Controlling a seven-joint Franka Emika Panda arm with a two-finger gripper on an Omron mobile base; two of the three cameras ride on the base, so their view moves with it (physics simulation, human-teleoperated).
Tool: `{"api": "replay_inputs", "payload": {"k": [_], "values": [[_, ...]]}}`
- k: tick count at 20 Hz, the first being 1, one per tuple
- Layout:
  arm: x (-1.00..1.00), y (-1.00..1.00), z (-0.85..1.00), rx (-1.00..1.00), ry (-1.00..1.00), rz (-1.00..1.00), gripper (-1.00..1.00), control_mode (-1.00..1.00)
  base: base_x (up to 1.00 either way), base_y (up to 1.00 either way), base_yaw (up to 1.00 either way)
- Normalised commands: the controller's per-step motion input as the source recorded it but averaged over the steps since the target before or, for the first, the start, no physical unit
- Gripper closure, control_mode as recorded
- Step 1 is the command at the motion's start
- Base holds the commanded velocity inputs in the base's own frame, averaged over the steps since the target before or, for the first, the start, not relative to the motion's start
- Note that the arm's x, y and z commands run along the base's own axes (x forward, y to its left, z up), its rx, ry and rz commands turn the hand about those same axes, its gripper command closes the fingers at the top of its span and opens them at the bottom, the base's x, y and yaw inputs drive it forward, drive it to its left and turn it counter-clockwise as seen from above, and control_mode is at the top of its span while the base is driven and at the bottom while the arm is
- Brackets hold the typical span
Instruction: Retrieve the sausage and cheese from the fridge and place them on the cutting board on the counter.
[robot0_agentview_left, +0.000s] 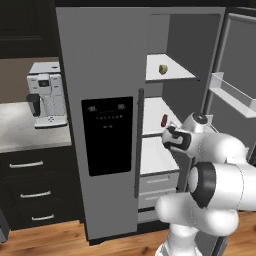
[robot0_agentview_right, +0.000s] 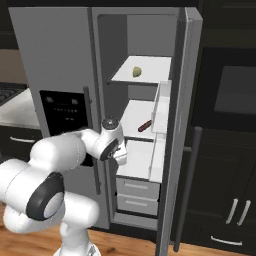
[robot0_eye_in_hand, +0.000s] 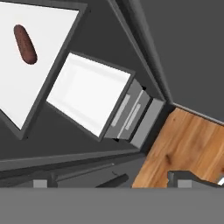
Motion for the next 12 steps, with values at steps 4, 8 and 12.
{"api": "replay_inputs", "payload": {"k": [4, 8, 12], "values": [[0.62, -0.2, 0.04, -0.11, 0.0, 0.15, -1.0, -1.0, 0.0, 0.0, 0.0], [0.55, -0.17, 0.09, -0.12, 0.0, 0.21, -1.0, -1.0, 0.0, 0.0, 0.0], [0.51, -0.15, 0.06, -0.14, 0.0, 0.2, -1.0, -1.0, 0.0, 0.0, 0.0]]}}
